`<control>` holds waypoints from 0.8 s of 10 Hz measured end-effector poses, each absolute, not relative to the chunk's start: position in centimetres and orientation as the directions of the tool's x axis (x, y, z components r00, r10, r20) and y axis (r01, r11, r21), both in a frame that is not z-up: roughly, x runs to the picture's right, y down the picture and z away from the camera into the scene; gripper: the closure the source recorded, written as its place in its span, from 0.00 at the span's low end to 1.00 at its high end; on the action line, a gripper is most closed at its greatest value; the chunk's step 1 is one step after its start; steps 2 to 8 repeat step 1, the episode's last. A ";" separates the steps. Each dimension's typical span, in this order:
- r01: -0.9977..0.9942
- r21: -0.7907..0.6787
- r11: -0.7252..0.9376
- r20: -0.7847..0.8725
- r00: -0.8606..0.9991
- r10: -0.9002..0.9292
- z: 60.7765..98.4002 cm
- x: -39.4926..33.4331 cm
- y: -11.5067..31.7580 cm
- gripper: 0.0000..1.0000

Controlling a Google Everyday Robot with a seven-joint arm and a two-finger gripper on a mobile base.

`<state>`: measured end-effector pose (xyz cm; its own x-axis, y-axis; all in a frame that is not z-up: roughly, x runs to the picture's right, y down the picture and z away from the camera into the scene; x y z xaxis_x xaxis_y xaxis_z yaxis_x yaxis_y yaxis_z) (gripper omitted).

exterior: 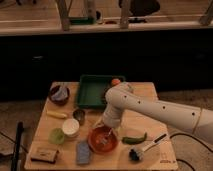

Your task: Place fork in red bowl

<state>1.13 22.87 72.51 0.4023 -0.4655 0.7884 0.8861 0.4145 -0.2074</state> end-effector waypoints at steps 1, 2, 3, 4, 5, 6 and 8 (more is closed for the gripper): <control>0.886 -0.207 0.414 0.788 0.402 -0.466 72.5 1.1 22.9 0.20; 0.886 -0.207 0.414 0.788 0.402 -0.466 72.5 1.1 22.9 0.20; 0.886 -0.207 0.414 0.788 0.402 -0.466 72.5 1.1 22.9 0.20; 0.886 -0.207 0.414 0.788 0.402 -0.466 72.5 1.1 22.9 0.20; 0.886 -0.207 0.414 0.788 0.402 -0.466 72.5 1.1 22.9 0.20; 0.886 -0.207 0.414 0.788 0.402 -0.466 72.5 1.1 22.9 0.20; 0.886 -0.207 0.414 0.788 0.402 -0.466 72.5 1.1 22.9 0.20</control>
